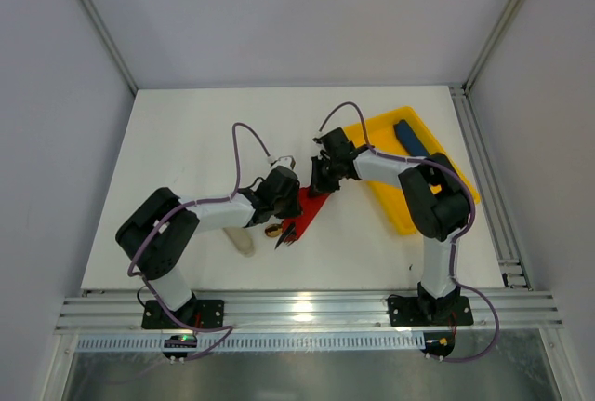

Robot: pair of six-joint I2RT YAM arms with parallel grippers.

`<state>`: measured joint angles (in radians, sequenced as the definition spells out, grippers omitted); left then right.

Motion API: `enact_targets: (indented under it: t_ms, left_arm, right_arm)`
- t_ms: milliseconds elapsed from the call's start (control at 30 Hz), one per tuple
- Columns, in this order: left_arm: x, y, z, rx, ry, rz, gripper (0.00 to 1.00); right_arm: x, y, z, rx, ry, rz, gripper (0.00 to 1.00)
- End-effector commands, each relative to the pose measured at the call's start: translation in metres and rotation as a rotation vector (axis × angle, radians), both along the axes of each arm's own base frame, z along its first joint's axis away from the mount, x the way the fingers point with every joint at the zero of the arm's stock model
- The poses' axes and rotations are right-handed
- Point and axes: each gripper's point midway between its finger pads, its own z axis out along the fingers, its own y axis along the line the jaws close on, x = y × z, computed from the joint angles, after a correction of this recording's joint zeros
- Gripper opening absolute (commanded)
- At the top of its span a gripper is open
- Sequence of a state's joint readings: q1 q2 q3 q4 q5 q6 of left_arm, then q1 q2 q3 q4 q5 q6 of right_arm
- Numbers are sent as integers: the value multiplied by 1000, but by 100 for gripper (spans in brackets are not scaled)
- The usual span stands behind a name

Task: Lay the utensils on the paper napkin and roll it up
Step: Roll the napkin at the center of the board.

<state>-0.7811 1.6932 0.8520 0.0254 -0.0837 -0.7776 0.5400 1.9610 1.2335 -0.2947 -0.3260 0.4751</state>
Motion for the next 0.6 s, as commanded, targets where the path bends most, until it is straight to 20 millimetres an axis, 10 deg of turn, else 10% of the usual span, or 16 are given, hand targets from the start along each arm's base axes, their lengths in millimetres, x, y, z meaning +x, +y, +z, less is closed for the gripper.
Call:
enact_targets:
  t_ms: [0, 567]
  left_arm:
    - [-3, 8, -4, 35, -2, 0, 0]
    - [33, -3, 50, 41, -82, 14, 0]
  right_arm:
    - [9, -5, -6, -50, -5, -36, 4]
    - [7, -8, -10, -66, 10, -38, 4]
